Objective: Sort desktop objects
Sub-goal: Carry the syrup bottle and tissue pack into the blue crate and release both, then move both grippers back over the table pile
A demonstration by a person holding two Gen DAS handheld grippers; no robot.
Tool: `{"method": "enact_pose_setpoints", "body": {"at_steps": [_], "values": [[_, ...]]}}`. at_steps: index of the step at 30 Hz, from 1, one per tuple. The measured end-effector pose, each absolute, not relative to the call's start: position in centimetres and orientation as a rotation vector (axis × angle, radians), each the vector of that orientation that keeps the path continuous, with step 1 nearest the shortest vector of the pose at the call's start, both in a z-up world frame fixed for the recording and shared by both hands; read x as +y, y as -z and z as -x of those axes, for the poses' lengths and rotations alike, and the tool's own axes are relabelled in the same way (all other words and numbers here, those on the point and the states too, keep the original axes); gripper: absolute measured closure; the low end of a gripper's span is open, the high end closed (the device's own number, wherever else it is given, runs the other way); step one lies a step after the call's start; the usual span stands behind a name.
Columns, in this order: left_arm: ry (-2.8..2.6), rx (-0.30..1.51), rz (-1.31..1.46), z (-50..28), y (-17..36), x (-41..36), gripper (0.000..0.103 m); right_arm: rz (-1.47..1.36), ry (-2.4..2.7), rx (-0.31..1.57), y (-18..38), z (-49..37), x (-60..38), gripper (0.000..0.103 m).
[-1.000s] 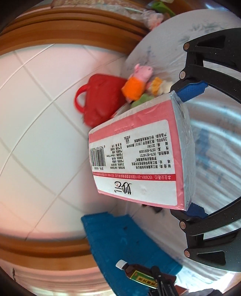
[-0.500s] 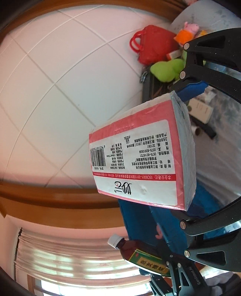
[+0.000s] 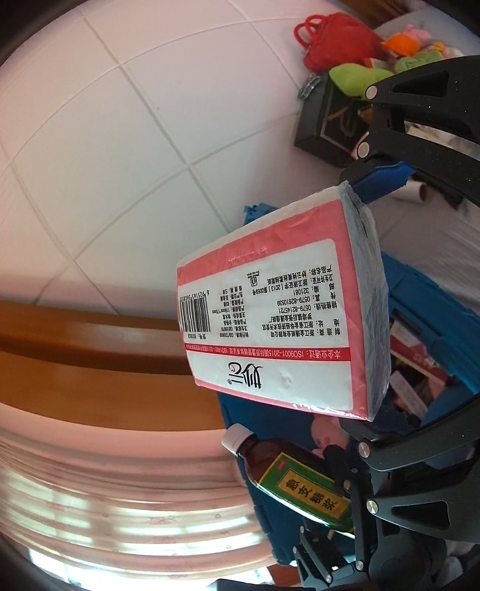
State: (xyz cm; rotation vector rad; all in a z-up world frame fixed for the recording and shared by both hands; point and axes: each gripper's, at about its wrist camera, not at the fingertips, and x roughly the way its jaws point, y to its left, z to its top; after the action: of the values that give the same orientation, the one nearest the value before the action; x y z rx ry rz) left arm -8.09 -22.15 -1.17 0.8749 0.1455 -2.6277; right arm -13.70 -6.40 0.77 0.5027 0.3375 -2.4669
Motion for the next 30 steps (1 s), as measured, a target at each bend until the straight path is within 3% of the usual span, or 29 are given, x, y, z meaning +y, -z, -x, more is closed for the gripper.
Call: {"method": "enact_pose_setpoints", "body": {"at_steps": [10,14,30], "values": [[2.567,0.154,-0.892,8.1,1.1,-23.9,0.049,-0.520,2.453,0.514,-0.7,13.8,-9.9,0.010],[2.552,0.154,-0.887,7.9,1.0,-24.3,0.045,-0.490,2.474,0.536,-1.0,13.6,-10.4,0.000],[2.579,0.144,-0.826,5.4,1.3,-21.1,0.044,-0.441,2.472,0.566,-0.3,11.4,-7.5,0.000]]}}
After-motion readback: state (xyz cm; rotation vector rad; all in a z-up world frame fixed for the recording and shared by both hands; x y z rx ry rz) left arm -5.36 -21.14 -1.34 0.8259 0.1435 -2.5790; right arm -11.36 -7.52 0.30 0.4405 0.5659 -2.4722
